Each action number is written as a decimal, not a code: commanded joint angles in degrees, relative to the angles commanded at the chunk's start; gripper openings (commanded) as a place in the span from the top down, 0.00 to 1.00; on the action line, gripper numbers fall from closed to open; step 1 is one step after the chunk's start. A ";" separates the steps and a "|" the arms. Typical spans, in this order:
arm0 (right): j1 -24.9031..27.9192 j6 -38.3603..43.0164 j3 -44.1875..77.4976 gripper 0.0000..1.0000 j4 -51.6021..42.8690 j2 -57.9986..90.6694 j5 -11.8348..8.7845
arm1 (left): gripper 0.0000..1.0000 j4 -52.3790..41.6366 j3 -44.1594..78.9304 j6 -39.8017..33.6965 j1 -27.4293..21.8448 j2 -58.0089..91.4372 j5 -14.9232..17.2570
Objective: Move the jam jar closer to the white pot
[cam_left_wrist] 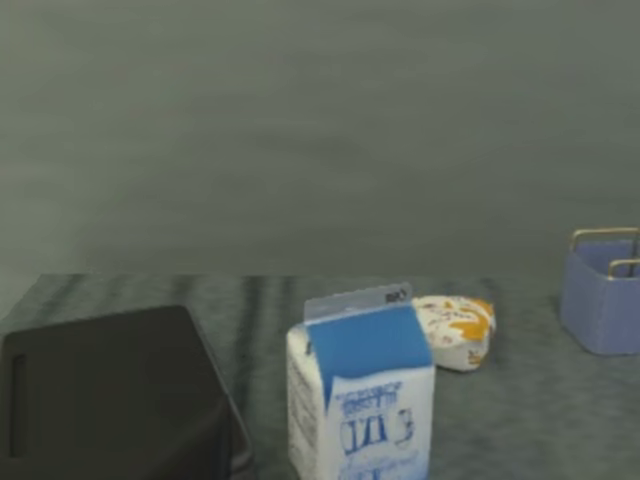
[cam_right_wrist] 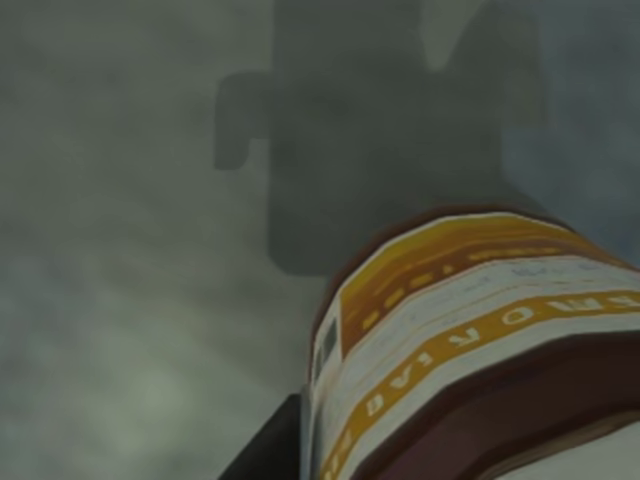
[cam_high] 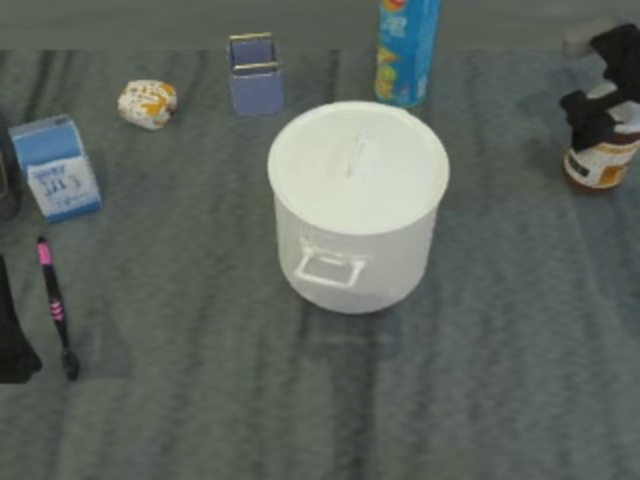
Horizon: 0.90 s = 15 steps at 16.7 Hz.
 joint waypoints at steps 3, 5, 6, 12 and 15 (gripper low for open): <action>0.00 0.00 0.00 0.75 0.00 0.00 0.00 | 0.00 0.00 0.00 0.00 0.00 0.00 0.00; 0.00 0.00 0.00 0.90 0.00 0.00 0.00 | 0.00 0.00 0.00 0.00 0.00 0.00 0.00; 0.00 0.00 0.00 0.98 0.00 0.00 0.00 | 0.00 0.00 0.00 0.00 0.00 0.00 0.00; 0.00 0.00 0.00 1.00 0.00 0.00 0.00 | 0.00 0.00 0.00 0.00 0.00 0.00 0.00; -0.22 0.08 0.04 1.00 -0.02 -0.09 0.00 | 0.00 0.00 0.00 0.00 0.00 0.00 0.00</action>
